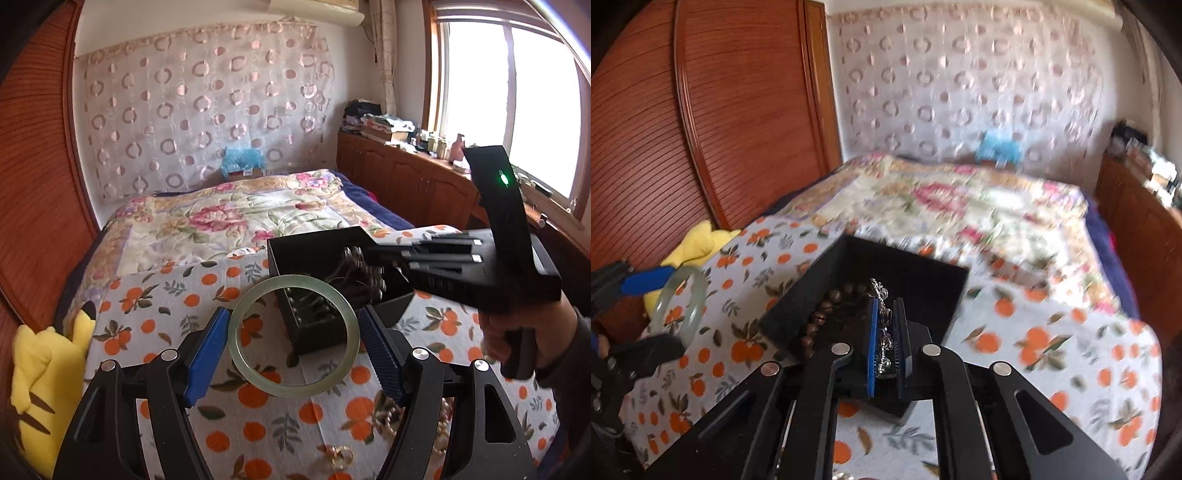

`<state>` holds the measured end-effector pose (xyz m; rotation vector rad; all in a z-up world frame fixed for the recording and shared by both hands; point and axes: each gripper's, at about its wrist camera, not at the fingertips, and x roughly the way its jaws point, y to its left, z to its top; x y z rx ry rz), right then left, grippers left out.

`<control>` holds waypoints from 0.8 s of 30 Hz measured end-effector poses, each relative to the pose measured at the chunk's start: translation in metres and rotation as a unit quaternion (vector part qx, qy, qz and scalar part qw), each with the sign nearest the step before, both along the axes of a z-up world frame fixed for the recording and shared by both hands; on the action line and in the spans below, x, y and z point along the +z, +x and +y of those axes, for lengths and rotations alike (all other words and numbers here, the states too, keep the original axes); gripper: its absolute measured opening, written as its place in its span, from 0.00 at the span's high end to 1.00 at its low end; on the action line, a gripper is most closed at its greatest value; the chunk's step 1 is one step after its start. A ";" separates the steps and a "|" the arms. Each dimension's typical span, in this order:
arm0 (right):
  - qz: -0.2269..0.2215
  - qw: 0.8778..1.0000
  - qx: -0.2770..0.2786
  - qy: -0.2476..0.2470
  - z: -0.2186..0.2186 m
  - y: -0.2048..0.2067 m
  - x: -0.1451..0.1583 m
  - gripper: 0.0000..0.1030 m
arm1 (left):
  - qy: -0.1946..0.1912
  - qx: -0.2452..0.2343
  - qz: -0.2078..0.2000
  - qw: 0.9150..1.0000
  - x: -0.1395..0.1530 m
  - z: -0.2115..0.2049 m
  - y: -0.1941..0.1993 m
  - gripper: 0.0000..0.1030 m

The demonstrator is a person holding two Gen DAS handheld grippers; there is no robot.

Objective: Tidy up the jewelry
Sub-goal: 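Drop the hair pins into the black box with the right tool while the left tool carries the bangle, then lower the jade bangle into the black box and open the left tool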

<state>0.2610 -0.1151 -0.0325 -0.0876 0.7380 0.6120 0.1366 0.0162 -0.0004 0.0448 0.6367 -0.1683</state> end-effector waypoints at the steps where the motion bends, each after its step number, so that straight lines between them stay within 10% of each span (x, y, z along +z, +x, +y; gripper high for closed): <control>1: 0.000 1.000 0.003 0.001 0.000 -0.001 -0.003 0.90 | 0.001 0.001 0.002 1.000 -0.001 0.000 0.004 0.33; 24: -0.009 0.999 -0.035 0.008 -0.082 -0.032 -0.023 0.90 | 0.060 0.003 0.037 0.998 -0.020 -0.049 0.098 0.33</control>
